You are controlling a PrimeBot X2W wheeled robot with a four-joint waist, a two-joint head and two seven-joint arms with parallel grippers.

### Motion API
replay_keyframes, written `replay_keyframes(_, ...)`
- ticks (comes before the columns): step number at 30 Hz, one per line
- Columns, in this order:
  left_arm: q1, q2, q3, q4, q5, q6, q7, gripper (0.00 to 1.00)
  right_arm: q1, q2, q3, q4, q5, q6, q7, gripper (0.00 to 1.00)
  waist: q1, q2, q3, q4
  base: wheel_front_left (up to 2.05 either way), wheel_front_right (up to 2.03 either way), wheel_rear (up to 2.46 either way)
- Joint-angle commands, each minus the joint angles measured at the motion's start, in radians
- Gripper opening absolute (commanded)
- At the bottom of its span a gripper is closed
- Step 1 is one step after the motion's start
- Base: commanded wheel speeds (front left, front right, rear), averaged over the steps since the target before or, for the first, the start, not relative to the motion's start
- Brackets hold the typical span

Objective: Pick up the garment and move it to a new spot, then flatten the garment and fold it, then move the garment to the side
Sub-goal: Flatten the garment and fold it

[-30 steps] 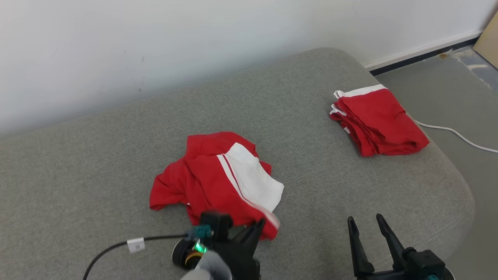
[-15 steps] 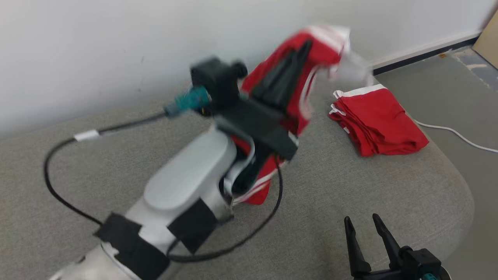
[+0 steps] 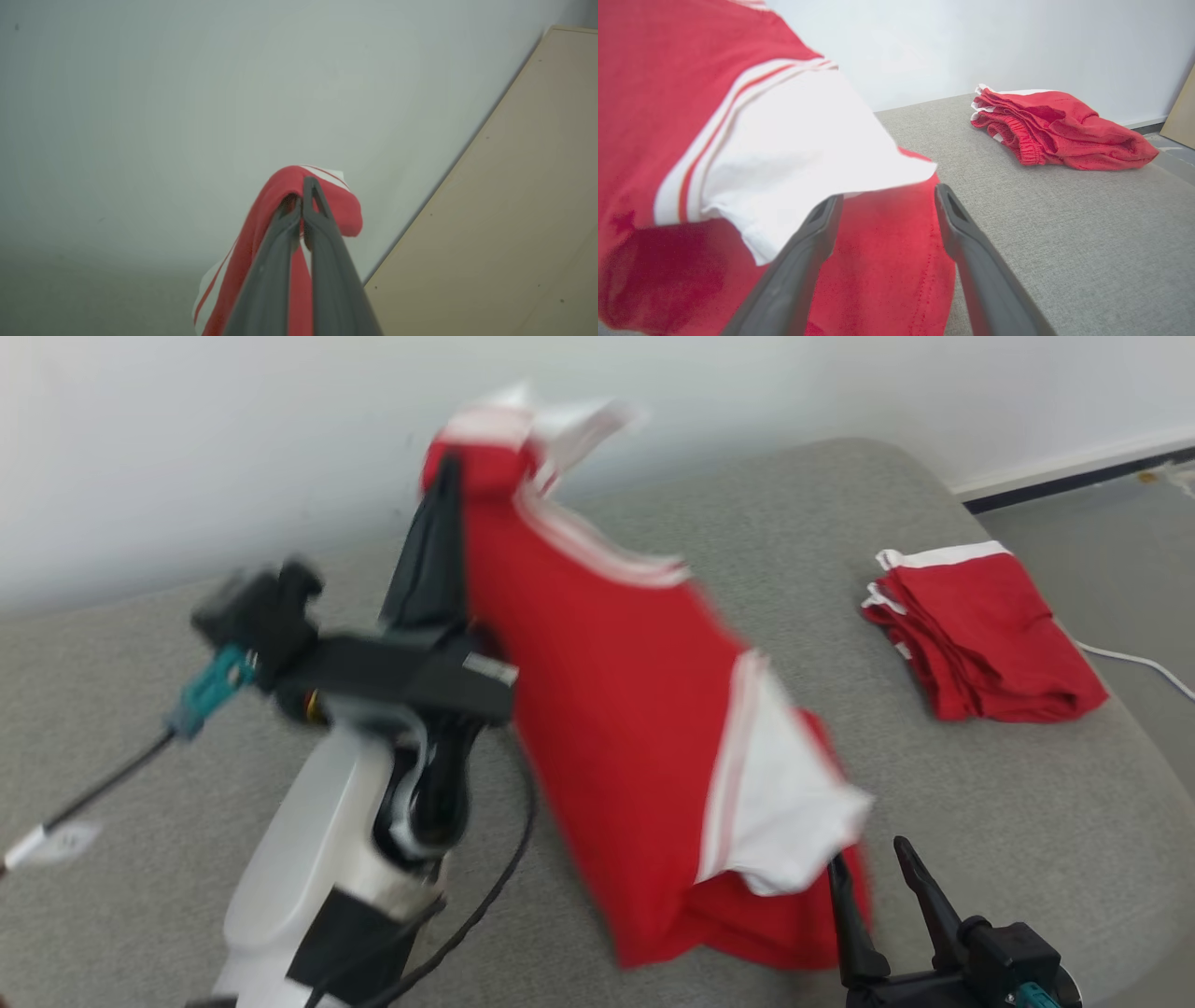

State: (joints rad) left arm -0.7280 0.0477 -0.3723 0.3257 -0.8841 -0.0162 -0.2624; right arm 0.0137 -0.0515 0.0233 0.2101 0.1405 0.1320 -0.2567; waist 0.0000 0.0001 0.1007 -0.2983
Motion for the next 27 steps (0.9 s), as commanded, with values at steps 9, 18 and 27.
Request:
replay_keyframes(9,0.162,0.003,0.195,0.265,0.193,0.037,-0.003,1.0,-0.028,0.003,0.012,-0.001,-0.004,-0.002,-0.008,1.0,0.0,-0.0001,0.036,0.104,0.0,0.0,0.0)
replay_keyframes(18,0.177,0.009,0.343,0.363,0.305,0.079,-0.003,1.0,-0.019,0.003,0.016,0.007,-0.009,-0.002,-0.008,1.0,0.0,-0.0001,0.021,0.117,0.0,0.0,0.0)
replay_keyframes(27,0.14,0.015,0.208,0.41,0.441,0.016,0.072,1.0,0.002,0.003,0.013,0.015,-0.01,-0.002,-0.008,1.0,0.0,-0.0001,-0.014,0.119,0.0,0.0,0.0)
